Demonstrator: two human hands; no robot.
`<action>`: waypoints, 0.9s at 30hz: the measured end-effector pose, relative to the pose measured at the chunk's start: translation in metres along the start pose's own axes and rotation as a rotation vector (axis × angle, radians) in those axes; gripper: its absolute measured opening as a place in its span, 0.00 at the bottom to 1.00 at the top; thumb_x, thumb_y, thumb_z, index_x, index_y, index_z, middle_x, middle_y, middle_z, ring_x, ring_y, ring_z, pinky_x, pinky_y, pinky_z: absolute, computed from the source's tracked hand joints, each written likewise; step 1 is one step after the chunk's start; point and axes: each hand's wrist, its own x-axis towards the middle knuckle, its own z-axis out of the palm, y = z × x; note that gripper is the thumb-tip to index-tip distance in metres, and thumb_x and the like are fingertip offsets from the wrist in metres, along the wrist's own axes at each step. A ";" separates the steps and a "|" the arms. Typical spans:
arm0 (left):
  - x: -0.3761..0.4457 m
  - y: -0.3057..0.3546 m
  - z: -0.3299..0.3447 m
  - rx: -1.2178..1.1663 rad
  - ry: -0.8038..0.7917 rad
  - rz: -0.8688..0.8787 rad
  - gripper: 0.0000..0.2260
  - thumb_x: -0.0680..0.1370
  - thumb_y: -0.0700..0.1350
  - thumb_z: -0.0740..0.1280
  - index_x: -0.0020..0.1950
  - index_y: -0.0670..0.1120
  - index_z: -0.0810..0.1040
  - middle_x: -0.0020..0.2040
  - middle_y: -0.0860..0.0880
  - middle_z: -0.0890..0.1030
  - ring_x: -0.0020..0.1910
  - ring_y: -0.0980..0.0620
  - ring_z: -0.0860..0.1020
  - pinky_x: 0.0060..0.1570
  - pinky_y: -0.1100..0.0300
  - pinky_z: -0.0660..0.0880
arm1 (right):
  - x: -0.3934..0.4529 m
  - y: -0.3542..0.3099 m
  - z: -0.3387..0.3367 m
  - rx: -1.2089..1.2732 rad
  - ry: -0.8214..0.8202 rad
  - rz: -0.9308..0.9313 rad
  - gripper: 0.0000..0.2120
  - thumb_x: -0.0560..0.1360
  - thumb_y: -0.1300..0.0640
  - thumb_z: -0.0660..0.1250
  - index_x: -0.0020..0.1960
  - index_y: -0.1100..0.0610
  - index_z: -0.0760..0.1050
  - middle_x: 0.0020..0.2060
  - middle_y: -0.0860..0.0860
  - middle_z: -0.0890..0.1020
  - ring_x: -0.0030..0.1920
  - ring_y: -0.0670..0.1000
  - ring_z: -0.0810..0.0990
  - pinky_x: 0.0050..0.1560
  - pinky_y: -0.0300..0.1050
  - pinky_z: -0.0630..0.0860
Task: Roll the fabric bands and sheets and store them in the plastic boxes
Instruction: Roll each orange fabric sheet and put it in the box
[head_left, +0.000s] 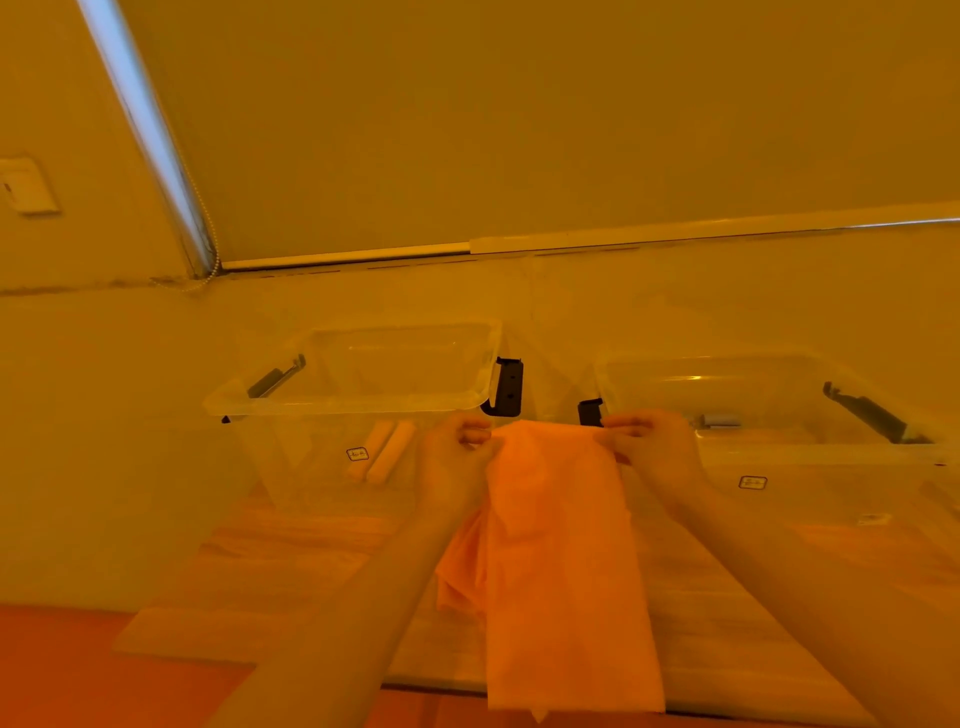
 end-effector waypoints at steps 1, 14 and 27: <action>0.001 0.006 -0.001 -0.013 0.008 0.016 0.09 0.73 0.40 0.72 0.48 0.51 0.76 0.42 0.55 0.77 0.40 0.62 0.75 0.35 0.70 0.69 | 0.002 -0.006 -0.003 0.049 -0.007 0.007 0.08 0.74 0.65 0.69 0.52 0.57 0.78 0.49 0.55 0.81 0.49 0.55 0.81 0.46 0.45 0.79; 0.015 0.041 -0.022 -0.086 0.036 0.101 0.09 0.72 0.41 0.73 0.52 0.44 0.79 0.45 0.48 0.80 0.42 0.54 0.78 0.39 0.67 0.75 | 0.011 -0.053 -0.027 0.425 -0.056 0.049 0.10 0.73 0.68 0.69 0.54 0.60 0.78 0.43 0.55 0.80 0.42 0.50 0.79 0.38 0.40 0.76; 0.038 0.090 -0.024 -0.160 0.032 0.068 0.15 0.74 0.38 0.70 0.60 0.45 0.76 0.52 0.49 0.80 0.48 0.52 0.79 0.37 0.66 0.75 | 0.023 -0.092 -0.040 0.337 -0.043 -0.050 0.17 0.75 0.69 0.66 0.63 0.62 0.75 0.53 0.56 0.79 0.48 0.51 0.79 0.41 0.38 0.77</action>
